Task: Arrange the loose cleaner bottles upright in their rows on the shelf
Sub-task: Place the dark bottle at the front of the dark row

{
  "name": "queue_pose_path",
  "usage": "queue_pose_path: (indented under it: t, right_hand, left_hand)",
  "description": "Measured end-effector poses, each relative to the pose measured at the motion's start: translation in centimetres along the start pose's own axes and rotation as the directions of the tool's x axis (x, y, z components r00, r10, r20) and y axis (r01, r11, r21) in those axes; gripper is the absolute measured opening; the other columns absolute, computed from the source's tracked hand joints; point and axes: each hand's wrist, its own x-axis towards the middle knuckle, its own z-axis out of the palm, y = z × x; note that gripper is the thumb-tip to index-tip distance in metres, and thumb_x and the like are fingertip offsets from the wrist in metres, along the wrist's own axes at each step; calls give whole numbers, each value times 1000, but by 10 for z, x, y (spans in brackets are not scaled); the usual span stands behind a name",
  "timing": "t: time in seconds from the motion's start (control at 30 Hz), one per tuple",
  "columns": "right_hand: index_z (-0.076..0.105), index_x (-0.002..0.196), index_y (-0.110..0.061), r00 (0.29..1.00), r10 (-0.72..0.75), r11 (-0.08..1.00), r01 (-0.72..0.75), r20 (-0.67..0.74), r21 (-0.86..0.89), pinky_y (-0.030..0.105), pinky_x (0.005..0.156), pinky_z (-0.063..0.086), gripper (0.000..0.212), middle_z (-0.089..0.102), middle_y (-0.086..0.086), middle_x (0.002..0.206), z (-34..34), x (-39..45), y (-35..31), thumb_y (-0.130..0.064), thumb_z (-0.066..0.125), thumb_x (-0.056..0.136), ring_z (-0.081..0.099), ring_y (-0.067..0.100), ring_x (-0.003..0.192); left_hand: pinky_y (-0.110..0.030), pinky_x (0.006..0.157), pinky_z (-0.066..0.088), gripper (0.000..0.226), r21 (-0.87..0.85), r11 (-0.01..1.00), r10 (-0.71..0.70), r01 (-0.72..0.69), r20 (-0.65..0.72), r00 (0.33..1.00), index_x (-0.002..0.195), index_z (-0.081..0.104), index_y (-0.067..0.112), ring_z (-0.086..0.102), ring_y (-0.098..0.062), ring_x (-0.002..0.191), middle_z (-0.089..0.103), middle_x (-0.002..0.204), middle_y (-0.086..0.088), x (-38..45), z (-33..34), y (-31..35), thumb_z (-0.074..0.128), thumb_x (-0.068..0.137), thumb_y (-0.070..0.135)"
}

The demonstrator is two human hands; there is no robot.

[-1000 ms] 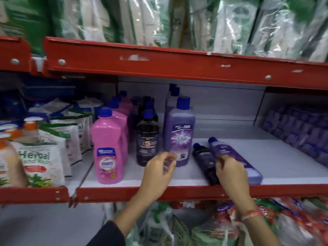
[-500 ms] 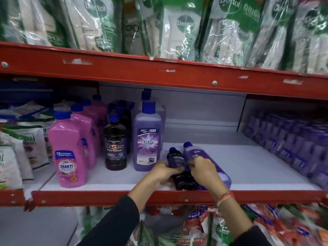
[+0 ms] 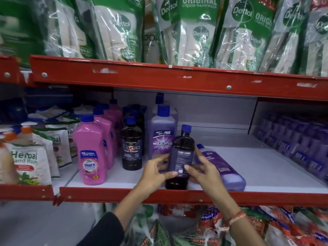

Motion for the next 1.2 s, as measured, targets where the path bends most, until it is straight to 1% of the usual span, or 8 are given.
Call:
queue_pose_path:
  t: [0.17, 0.37, 0.53, 0.7, 0.83, 0.93, 1.07, 1.2]
  right_hand:
    - [30, 142, -47, 992, -119, 986, 113, 46, 121, 19, 77, 59, 69, 75, 2, 98, 60, -5, -17, -17, 65, 90, 74, 10, 90]
    - [31, 144, -50, 978, -206, 976, 204, 27, 71, 34, 91, 58, 67, 74, 1, 111, 119, 0, -32, -24, 64, 91, 72, 8, 98]
    - [34, 143, -44, 972, -235, 972, 235, -23, -7, 0, 82, 47, 65, 67, -16, 113, 136, -8, -34, -16, 63, 92, 60, -20, 101]
    - [40, 136, -48, 973, -223, 965, 212, -59, -154, 13, 87, 54, 59, 63, -3, 120, 146, -24, -17, -25, 67, 89, 65, -8, 98]
    - [37, 147, -35, 983, -156, 959, 173, 92, -223, 23, 95, 54, 86, 64, -11, 123, 148, -17, -18, -43, 79, 72, 63, 2, 112]
    - [59, 125, -29, 972, -91, 993, 105, 215, -54, 17, 88, 53, 60, 72, -20, 109, 143, -2, -27, -18, 84, 72, 67, 4, 108]
    - [63, 119, -23, 906, -51, 997, 24, 420, 70, 21, 99, 50, 44, 71, -8, 121, 130, 12, -33, -2, 72, 82, 64, 9, 116]
    - [48, 135, -20, 916, -75, 993, 34, 395, 111, 25, 95, 54, 51, 64, 3, 130, 133, 10, -31, 2, 60, 90, 63, 14, 119]
  left_hand:
    - [-9, 69, 54, 65, -17, 999, 41, -43, -112, 993, 127, 53, 2, 68, 2, 84, 60, 117, -3, -20, -62, -11, 72, 68, -16]
    - [-9, 73, 54, 68, -24, 993, 107, -115, -228, 968, 129, 49, 5, 68, 9, 79, 57, 103, 0, -33, -112, -21, 69, 69, -18]
    - [-11, 78, 54, 63, -11, 991, 125, -132, -253, 959, 126, 50, 17, 67, 9, 87, 61, 107, 5, -39, -119, -30, 70, 74, -12]
    - [-8, 74, 51, 34, -31, 990, 128, -139, -241, 962, 115, 58, 27, 68, 7, 89, 72, 94, 21, -43, -120, -26, 64, 86, 10]
    - [-26, 73, 54, 16, 61, 982, 191, -181, -277, 941, 92, 66, 18, 69, -14, 84, 74, 84, 4, -49, -121, -24, 54, 93, 29]
    - [-20, 79, 51, 6, 30, 981, 194, -193, -239, 951, 94, 62, 15, 66, -2, 87, 70, 90, 18, -50, -119, -24, 63, 88, 18]
    - [-27, 104, 43, 61, 47, 983, 180, -175, -143, 973, 134, 35, 42, 51, 5, 122, 52, 130, 24, -49, -121, -26, 65, 85, 20]
    - [-26, 112, 35, 94, 221, 951, 242, -214, -105, 965, 141, 5, 57, 33, 11, 134, 33, 146, 26, -45, -121, -29, 59, 87, 1]
